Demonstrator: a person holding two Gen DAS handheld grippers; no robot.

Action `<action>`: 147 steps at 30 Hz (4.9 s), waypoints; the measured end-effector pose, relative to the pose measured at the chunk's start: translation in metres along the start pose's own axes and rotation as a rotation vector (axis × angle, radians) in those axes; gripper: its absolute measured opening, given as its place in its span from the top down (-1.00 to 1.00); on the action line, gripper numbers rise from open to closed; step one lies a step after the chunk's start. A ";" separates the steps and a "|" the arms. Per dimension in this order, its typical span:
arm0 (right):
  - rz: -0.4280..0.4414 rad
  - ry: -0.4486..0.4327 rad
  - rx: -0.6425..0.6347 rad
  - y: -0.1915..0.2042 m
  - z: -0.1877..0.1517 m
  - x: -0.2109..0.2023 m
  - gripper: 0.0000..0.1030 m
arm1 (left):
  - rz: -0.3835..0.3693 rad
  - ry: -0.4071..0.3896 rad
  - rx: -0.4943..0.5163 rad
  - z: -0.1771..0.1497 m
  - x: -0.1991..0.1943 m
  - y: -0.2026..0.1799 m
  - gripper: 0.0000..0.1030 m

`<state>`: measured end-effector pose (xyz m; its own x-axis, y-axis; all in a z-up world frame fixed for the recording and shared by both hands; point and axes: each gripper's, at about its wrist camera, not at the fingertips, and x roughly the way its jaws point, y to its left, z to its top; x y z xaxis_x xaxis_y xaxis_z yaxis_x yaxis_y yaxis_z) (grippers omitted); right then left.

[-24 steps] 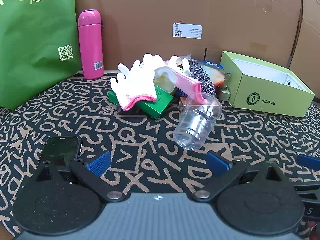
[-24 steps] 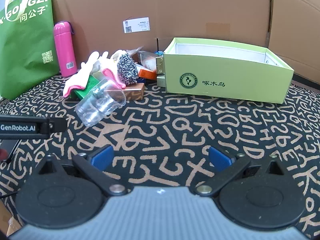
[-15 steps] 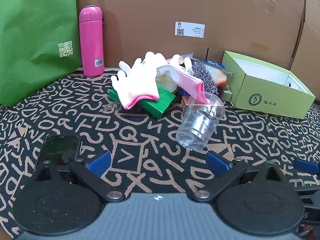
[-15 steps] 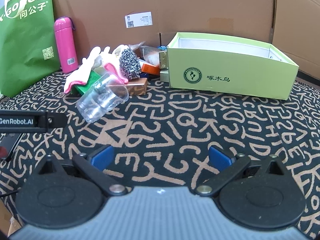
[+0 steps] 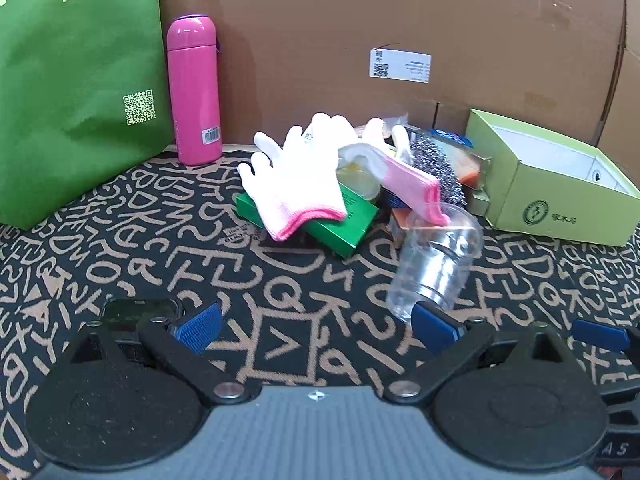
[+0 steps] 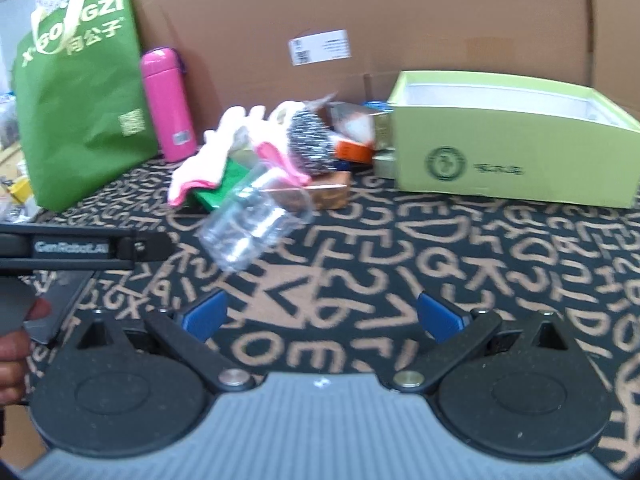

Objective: Organize objects
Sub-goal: 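Reach the left tool to the white glove and the right tool to the clear cup, then grasp the white glove with the left tool while the right tool grasps the clear cup, then carry the glove and cup into the lime-green box and open both tools, then return both tools to the pile and grasp the green box with the left tool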

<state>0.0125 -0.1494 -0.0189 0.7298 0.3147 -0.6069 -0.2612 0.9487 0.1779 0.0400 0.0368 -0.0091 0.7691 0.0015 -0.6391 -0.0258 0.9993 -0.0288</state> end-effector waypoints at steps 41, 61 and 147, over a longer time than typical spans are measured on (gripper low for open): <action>-0.027 0.011 -0.102 0.016 0.034 0.075 0.02 | -0.309 0.031 -0.032 0.092 0.058 0.049 0.79; -0.209 -0.311 -0.108 -0.087 0.112 -0.030 0.12 | -0.678 -0.119 0.188 0.183 0.027 -0.145 0.79; 0.016 -0.015 -0.127 0.007 0.063 0.125 -0.80 | -0.272 0.014 0.095 0.004 0.048 0.029 -0.27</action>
<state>0.1420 -0.1011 -0.0449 0.7339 0.3315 -0.5929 -0.3505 0.9325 0.0875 0.0787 0.0664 -0.0369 0.7308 -0.2666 -0.6284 0.2403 0.9621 -0.1287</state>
